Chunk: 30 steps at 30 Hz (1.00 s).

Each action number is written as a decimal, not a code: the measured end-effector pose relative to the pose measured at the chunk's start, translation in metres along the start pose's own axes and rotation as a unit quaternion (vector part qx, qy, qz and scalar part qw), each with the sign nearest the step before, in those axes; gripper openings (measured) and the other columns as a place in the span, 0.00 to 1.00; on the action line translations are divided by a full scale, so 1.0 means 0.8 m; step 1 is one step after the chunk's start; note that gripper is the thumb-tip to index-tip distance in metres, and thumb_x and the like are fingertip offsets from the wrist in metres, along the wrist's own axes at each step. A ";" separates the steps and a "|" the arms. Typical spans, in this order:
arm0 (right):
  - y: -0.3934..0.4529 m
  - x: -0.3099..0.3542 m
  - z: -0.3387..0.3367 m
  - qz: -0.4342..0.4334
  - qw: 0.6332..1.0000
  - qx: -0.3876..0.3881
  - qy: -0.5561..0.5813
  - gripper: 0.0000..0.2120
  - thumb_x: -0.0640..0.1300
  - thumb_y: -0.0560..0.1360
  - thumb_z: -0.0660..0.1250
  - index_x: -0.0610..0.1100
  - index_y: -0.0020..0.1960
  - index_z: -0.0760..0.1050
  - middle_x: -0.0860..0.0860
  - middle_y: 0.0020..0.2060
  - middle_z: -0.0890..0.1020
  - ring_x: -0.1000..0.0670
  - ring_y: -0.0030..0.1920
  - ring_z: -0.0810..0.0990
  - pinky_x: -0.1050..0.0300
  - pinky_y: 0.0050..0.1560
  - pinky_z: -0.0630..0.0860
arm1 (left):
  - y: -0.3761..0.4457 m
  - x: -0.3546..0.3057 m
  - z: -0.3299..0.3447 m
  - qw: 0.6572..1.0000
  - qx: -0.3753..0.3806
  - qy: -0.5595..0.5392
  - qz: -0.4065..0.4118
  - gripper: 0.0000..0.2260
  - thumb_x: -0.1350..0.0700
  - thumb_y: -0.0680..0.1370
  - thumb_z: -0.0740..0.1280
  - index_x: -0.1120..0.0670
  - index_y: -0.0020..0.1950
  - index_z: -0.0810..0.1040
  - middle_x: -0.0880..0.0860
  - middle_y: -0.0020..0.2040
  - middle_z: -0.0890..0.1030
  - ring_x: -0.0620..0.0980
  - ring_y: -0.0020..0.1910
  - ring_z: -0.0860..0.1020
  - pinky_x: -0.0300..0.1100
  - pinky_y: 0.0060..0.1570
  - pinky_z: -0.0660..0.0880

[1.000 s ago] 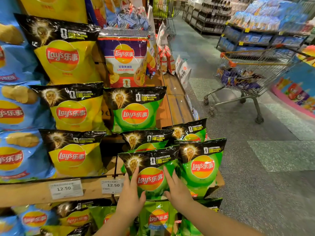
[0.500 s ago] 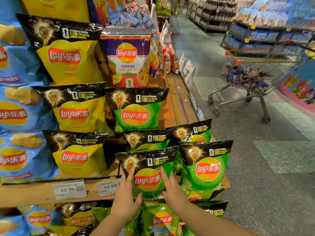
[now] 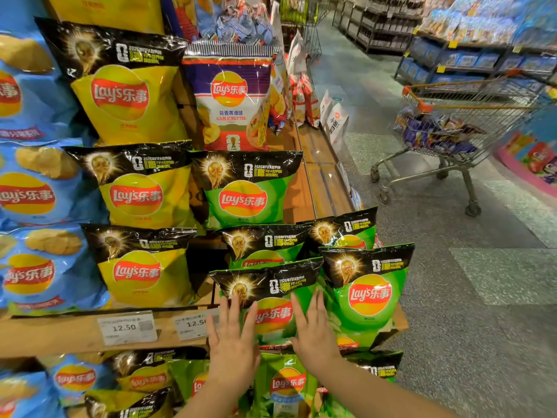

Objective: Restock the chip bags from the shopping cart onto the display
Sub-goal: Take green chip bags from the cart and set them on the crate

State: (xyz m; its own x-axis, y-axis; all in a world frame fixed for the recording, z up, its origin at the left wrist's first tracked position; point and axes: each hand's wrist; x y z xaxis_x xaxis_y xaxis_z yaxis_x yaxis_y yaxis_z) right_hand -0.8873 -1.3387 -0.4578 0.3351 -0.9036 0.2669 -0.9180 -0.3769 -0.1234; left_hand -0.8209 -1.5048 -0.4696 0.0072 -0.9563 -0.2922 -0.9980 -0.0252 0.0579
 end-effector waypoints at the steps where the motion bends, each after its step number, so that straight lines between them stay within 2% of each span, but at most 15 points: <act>1: -0.003 0.003 -0.004 0.017 1.000 -0.017 0.003 0.64 0.55 0.67 0.75 0.54 0.69 0.18 0.31 0.72 0.43 0.35 0.72 0.42 0.43 0.71 0.59 | 0.001 0.000 -0.001 1.000 0.008 0.018 0.018 0.69 0.46 0.47 0.83 0.53 0.78 0.44 0.59 0.78 0.45 0.59 0.77 0.44 0.58 0.73 0.38; 2: -0.006 0.003 -0.004 0.029 1.000 -0.009 0.003 0.64 0.56 0.67 0.75 0.54 0.70 0.19 0.31 0.72 0.40 0.35 0.73 0.43 0.41 0.71 0.62 | 0.004 0.001 0.000 0.999 0.012 0.038 0.031 0.68 0.46 0.48 0.83 0.54 0.78 0.44 0.58 0.78 0.45 0.59 0.77 0.44 0.59 0.72 0.38; 4: -0.015 0.000 0.003 0.037 0.999 0.018 0.005 0.57 0.53 0.75 0.68 0.57 0.63 0.13 0.38 0.67 0.20 0.39 0.72 0.33 0.42 0.74 0.58 | 0.010 0.003 -0.001 0.997 0.003 0.073 0.036 0.67 0.45 0.50 0.82 0.55 0.78 0.45 0.58 0.78 0.46 0.58 0.77 0.44 0.61 0.72 0.41; 5: -0.017 0.000 0.005 0.031 0.999 -0.007 0.010 0.57 0.53 0.73 0.69 0.55 0.66 0.17 0.41 0.68 0.20 0.39 0.73 0.36 0.42 0.73 0.61 | 0.014 0.003 -0.003 0.996 -0.002 0.085 0.032 0.66 0.45 0.51 0.82 0.56 0.78 0.45 0.59 0.78 0.49 0.58 0.77 0.44 0.62 0.72 0.45; 7: -0.022 -0.003 0.004 0.007 1.000 -0.030 0.000 0.63 0.55 0.61 0.78 0.47 0.77 0.34 0.38 0.75 0.40 0.36 0.75 0.53 0.44 0.68 0.68 | 0.020 0.001 -0.011 0.994 0.001 0.107 0.031 0.62 0.46 0.54 0.81 0.57 0.77 0.48 0.61 0.75 0.56 0.58 0.77 0.43 0.63 0.70 0.51; 8: -0.021 -0.007 0.006 -0.021 0.999 -0.033 -0.025 0.65 0.56 0.57 0.80 0.44 0.78 0.40 0.37 0.75 0.48 0.37 0.75 0.55 0.45 0.71 0.65 | 0.024 0.002 -0.015 0.992 0.002 0.120 0.036 0.59 0.47 0.55 0.81 0.58 0.77 0.50 0.62 0.74 0.57 0.58 0.77 0.43 0.63 0.69 0.53; 10: -0.018 -0.010 0.006 -0.088 0.993 -0.044 -0.071 0.64 0.56 0.58 0.79 0.40 0.78 0.40 0.40 0.76 0.47 0.40 0.76 0.50 0.46 0.75 0.53 | 0.029 0.007 -0.017 0.990 0.005 0.135 0.051 0.56 0.50 0.56 0.81 0.59 0.76 0.53 0.63 0.74 0.56 0.59 0.77 0.43 0.60 0.72 0.49; 13: -0.010 -0.011 -0.002 -0.149 0.979 -0.024 -0.138 0.59 0.58 0.61 0.77 0.38 0.77 0.45 0.40 0.76 0.41 0.41 0.75 0.55 0.44 0.72 0.59 | 0.036 0.006 -0.026 0.982 0.039 0.179 0.044 0.52 0.51 0.61 0.78 0.60 0.77 0.53 0.62 0.77 0.49 0.59 0.76 0.40 0.54 0.73 0.36; 14: -0.006 -0.013 -0.004 -0.163 0.975 -0.026 -0.151 0.57 0.58 0.61 0.77 0.37 0.75 0.48 0.39 0.76 0.44 0.41 0.74 0.57 0.44 0.70 0.61 | 0.037 0.003 -0.031 0.976 0.066 0.202 0.055 0.49 0.49 0.66 0.76 0.60 0.77 0.49 0.61 0.77 0.44 0.58 0.75 0.36 0.54 0.72 0.30; 17: 0.003 -0.014 -0.016 -0.160 0.974 0.002 -0.163 0.52 0.56 0.61 0.78 0.37 0.74 0.55 0.39 0.72 0.56 0.42 0.73 0.56 0.46 0.69 0.60 | 0.039 0.002 -0.033 0.951 0.089 0.268 0.127 0.41 0.44 0.81 0.57 0.59 0.70 0.25 0.59 0.68 0.23 0.57 0.66 0.20 0.52 0.58 0.15; 18: 0.006 -0.015 -0.020 -0.166 0.971 0.008 -0.169 0.50 0.55 0.64 0.77 0.37 0.73 0.53 0.39 0.73 0.53 0.42 0.73 0.52 0.46 0.71 0.56 | 0.041 0.008 -0.033 0.950 0.093 0.265 0.136 0.40 0.42 0.81 0.55 0.59 0.69 0.25 0.59 0.68 0.23 0.56 0.65 0.19 0.51 0.57 0.14; 20: 0.013 -0.019 -0.026 -0.199 0.956 0.042 -0.209 0.44 0.52 0.76 0.67 0.40 0.74 0.38 0.41 0.73 0.38 0.44 0.72 0.34 0.49 0.73 0.40 | 0.044 0.015 -0.040 0.955 0.098 0.249 0.127 0.43 0.38 0.77 0.60 0.59 0.74 0.34 0.60 0.73 0.33 0.56 0.69 0.23 0.51 0.64 0.19; 21: 0.017 -0.021 -0.028 -0.212 0.949 0.060 -0.224 0.41 0.52 0.79 0.61 0.42 0.72 0.31 0.43 0.71 0.31 0.45 0.70 0.28 0.51 0.72 0.34 | 0.047 0.019 -0.041 0.956 0.096 0.248 0.127 0.43 0.37 0.77 0.60 0.58 0.74 0.35 0.59 0.74 0.35 0.55 0.70 0.24 0.50 0.65 0.20; 24: 0.027 -0.020 -0.033 -0.208 0.952 0.072 -0.212 0.39 0.53 0.81 0.56 0.44 0.70 0.26 0.45 0.68 0.26 0.47 0.69 0.25 0.52 0.70 0.30 | 0.063 0.024 -0.046 0.944 0.145 0.262 0.140 0.41 0.35 0.79 0.51 0.54 0.66 0.21 0.56 0.69 0.25 0.54 0.65 0.20 0.47 0.59 0.17; 30: 0.038 -0.020 -0.034 -0.187 0.956 0.090 -0.210 0.37 0.52 0.82 0.54 0.45 0.70 0.25 0.46 0.68 0.26 0.48 0.68 0.25 0.52 0.72 0.32 | 0.085 0.025 -0.048 0.940 0.160 0.270 0.135 0.40 0.36 0.79 0.51 0.53 0.67 0.22 0.55 0.69 0.24 0.54 0.68 0.25 0.50 0.68 0.25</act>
State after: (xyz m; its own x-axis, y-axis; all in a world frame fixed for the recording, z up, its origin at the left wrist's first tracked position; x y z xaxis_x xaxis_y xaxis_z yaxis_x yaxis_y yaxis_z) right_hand -0.9263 -1.3300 -0.4397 0.7221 -0.6874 -0.0782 -0.6795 -0.6834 -0.2670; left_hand -0.8866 -1.5369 -0.4352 -0.3055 -0.9255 0.2241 -0.9348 0.2468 -0.2554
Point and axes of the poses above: each hand's wrist, its own y-axis towards the middle knuckle, its own z-axis out of the palm, x = y × z
